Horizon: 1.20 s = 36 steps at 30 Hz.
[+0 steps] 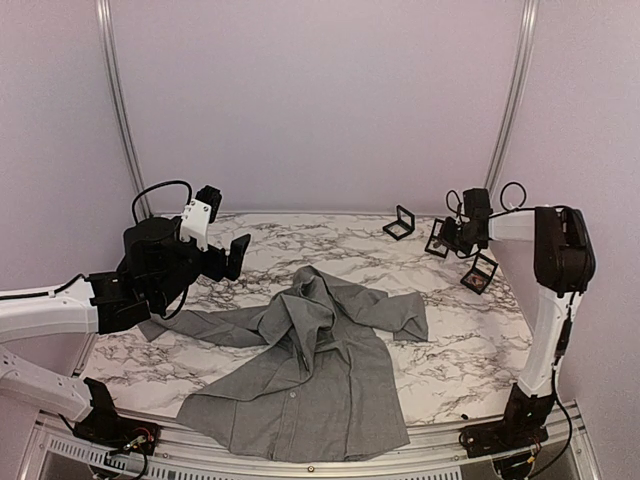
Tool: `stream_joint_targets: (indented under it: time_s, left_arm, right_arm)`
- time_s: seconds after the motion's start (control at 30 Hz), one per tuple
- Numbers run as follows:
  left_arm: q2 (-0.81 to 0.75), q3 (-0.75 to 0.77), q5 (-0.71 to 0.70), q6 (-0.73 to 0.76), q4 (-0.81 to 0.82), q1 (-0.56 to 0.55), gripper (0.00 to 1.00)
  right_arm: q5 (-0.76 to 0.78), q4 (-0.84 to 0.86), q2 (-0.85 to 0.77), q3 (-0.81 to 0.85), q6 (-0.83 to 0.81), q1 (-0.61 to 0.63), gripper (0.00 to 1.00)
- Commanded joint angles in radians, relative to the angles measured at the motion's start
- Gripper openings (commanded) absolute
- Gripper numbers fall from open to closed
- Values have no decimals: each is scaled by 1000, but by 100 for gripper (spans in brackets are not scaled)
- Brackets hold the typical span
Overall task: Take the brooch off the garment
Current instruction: Adjust the brooch box at the corner of the board, then place the brooch in the brooch box.
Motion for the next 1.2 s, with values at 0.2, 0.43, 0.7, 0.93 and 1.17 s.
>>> stream_joint_targets:
  time_s: [0.2,0.43,0.7,0.93,1.17]
  left_arm:
    - [-18,9,-7,-1,-9,8,99]
    - [-31,9,-12,0,-20,7,99]
    - [-35,12,-12,-1,-27,8,99]
    - [-37,15,-11,-4,-32,8,99]
    - [-39,17,-12,-3,-36,8,99]
  right_arm:
    - [-20,65,110,146,71,-8,0]
    - [12,58,146,180,72,-15,0]
    - [11,66,167,186,69,-14,0]
    - [15,57,189,205,66,-15,1]
    - [31,40,196,217,58,-15,10]
